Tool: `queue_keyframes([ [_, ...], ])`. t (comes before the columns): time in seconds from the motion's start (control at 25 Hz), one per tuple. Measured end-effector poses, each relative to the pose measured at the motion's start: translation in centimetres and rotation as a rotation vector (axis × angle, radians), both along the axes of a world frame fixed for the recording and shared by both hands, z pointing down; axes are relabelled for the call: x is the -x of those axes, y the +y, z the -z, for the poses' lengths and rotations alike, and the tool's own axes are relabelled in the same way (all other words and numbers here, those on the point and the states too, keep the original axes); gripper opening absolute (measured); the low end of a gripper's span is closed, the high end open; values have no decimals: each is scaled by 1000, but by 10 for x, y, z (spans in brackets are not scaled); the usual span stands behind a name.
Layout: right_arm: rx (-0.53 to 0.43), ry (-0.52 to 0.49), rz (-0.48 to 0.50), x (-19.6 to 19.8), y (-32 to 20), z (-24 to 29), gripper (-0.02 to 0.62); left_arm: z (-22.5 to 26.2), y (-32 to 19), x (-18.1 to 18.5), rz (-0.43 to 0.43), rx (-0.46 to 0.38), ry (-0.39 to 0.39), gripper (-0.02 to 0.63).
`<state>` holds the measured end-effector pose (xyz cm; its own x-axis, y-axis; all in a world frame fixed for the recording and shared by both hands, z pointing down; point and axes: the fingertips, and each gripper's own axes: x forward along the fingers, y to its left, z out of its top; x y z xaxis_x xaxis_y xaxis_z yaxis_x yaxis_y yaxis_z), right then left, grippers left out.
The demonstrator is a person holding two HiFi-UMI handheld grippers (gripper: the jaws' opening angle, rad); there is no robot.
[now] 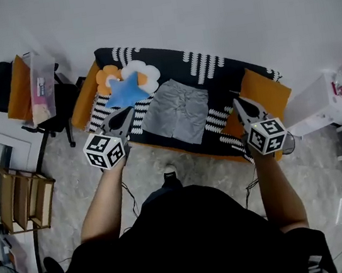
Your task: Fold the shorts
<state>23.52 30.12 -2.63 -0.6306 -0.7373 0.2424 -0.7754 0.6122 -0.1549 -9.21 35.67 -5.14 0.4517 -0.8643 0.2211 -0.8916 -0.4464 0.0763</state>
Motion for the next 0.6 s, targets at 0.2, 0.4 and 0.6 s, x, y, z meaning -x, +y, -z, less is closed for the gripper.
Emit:
queue_keyframes([
  [0.2, 8, 18, 6, 30, -29, -5, 8, -6, -36, 30, -11, 1, -25, 15],
  [0.4, 0, 60, 5, 56, -65, -4, 8, -17, -75, 63, -17, 22, -9, 15],
  [0.6, -17, 94, -11, 77, -99, -9, 8, -30, -111, 93, -27, 48, 1, 15],
])
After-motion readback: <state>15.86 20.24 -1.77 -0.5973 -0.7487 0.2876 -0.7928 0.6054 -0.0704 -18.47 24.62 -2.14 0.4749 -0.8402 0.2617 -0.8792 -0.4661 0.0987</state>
